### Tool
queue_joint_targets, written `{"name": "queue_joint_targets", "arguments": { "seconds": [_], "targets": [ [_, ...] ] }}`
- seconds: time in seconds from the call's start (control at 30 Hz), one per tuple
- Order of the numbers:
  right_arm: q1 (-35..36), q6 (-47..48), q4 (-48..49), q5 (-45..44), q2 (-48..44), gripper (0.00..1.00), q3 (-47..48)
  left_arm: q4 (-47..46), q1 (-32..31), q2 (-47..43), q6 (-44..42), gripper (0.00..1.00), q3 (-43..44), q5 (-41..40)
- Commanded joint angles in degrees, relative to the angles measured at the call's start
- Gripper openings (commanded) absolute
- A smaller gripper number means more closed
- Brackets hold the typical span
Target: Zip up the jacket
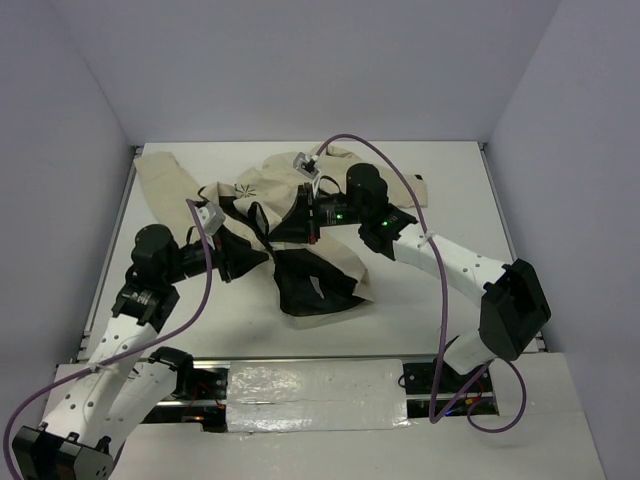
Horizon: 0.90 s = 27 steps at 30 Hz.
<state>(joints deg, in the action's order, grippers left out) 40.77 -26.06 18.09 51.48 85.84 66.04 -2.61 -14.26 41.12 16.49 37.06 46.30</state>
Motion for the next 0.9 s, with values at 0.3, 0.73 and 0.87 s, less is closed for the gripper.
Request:
{"name": "queue_joint_targets", "arguments": {
  "seconds": [0.3,0.73,0.87],
  "targets": [
    [1.15,0.66,3.36,0.11,-1.2,0.0,0.14,-6.44,-0.15,-3.24,1.53,0.51,-0.41,2.74],
    [1.15,0.93,3.01,0.55,-1.12,0.0,-0.21,-4.34,0.02,-3.95,1.0,0.29,-0.06,3.71],
    [1.15,1.63,2.22,0.11,-1.73,0.0,-0.65,-1.17,0.02,-4.03,-1.02,0.54,1.43,1.51]
  ]
}}
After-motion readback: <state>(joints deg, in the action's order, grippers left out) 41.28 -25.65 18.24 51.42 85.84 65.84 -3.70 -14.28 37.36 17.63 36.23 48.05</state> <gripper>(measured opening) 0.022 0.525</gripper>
